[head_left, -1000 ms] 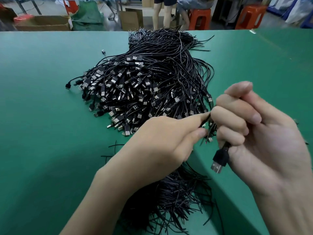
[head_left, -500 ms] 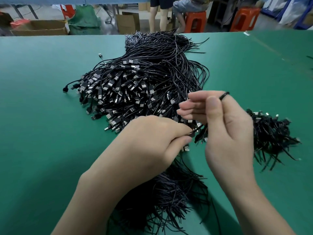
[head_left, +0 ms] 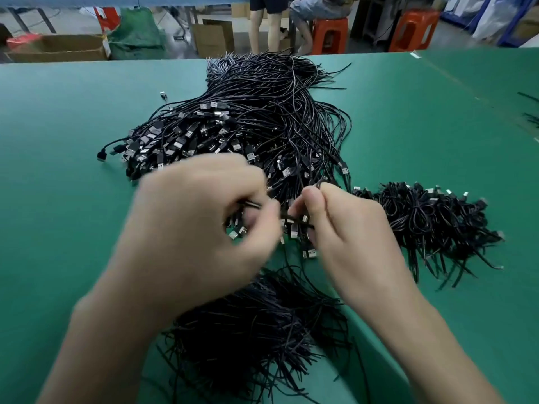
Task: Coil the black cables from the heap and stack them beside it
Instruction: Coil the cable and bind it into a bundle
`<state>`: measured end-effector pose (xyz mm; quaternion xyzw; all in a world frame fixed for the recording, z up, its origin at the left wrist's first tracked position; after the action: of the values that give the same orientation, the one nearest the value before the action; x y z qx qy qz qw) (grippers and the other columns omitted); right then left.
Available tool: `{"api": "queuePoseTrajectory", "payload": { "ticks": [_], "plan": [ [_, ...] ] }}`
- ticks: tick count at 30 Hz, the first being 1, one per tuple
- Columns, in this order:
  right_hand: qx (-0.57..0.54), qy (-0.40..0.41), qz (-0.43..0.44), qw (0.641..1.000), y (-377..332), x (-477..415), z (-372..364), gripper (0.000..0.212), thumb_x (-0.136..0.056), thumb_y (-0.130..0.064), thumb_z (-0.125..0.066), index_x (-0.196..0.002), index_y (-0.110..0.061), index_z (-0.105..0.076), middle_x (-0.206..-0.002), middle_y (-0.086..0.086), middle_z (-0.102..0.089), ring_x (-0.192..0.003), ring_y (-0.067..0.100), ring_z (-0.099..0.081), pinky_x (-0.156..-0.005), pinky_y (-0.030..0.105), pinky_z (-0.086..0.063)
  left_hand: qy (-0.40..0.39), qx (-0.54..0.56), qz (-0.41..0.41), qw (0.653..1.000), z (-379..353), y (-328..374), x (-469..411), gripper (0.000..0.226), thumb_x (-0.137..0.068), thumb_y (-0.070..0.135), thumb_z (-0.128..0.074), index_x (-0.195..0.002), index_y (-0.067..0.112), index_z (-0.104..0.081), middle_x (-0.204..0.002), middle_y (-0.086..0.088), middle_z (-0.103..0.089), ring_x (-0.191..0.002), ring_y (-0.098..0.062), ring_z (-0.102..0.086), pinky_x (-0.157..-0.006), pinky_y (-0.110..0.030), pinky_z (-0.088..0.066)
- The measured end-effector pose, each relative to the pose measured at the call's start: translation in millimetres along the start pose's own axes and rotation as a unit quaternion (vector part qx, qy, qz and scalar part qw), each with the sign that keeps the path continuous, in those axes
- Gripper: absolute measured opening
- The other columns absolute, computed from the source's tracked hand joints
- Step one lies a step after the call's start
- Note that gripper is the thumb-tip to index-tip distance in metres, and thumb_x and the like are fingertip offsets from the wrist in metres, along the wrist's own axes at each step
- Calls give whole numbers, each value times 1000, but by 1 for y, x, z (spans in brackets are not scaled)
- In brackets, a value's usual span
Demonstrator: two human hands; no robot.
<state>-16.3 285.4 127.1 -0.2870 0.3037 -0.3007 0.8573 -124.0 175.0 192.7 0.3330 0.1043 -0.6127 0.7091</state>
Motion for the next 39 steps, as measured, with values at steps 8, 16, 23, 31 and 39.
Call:
{"api": "queuePoseTrajectory", "payload": {
  "ticks": [8,16,23,31,39],
  "plan": [
    [-485,-357,-41,797,-29,19,-37,48,-105,-39,-37,-73,-24,-70,-53,-4,-33,-48,12,-30,-50,24,-27,80,127,51,987,4,-41,-3,16,-100,32,-59,-86,29,-66,-74,14,-57,-66,-4,-49,-63,-15,-33],
    [-709,-102,-44,696,-15,-7,8,37,-103,-30,-36,-94,-14,-68,-65,-5,-48,-57,10,-41,-56,23,-38,-219,149,27,964,-75,-15,10,24,-104,34,-47,-91,29,-67,-72,8,-60,-70,-13,-57,-67,-42,-48],
    [-160,73,94,980,-8,-3,29,26,-110,-18,-41,-97,-19,-64,-80,-6,-69,-71,13,-67,-65,16,-48,-164,93,-28,982,-52,13,2,31,-98,46,-51,-80,25,-64,-68,10,-59,-68,-9,-53,-67,-38,-49],
    [-450,-348,-90,818,-12,18,-44,56,-103,-53,-33,-81,-17,-69,-53,-6,-37,-49,12,-30,-51,21,-30,23,203,15,979,-30,-32,-2,23,-102,27,-62,-84,16,-71,-70,12,-56,-64,-6,-50,-62,-19,-36],
    [-633,-27,-60,771,5,-9,1,35,-105,-26,-42,-94,-14,-72,-71,-1,-67,-59,10,-58,-54,19,-49,-208,186,40,959,-99,-11,12,21,-110,23,-42,-107,32,-61,-81,14,-60,-72,-4,-56,-72,-36,-50]
  ]
}}
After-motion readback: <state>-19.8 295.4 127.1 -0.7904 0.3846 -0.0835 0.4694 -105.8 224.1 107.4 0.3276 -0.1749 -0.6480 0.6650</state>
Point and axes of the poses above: each hand's wrist, its own x-axis away from the middle knuckle, its own z-axis out of the back of the hand, y = z × x, the point moved 8 cm from there along -x, towards the middle knuckle
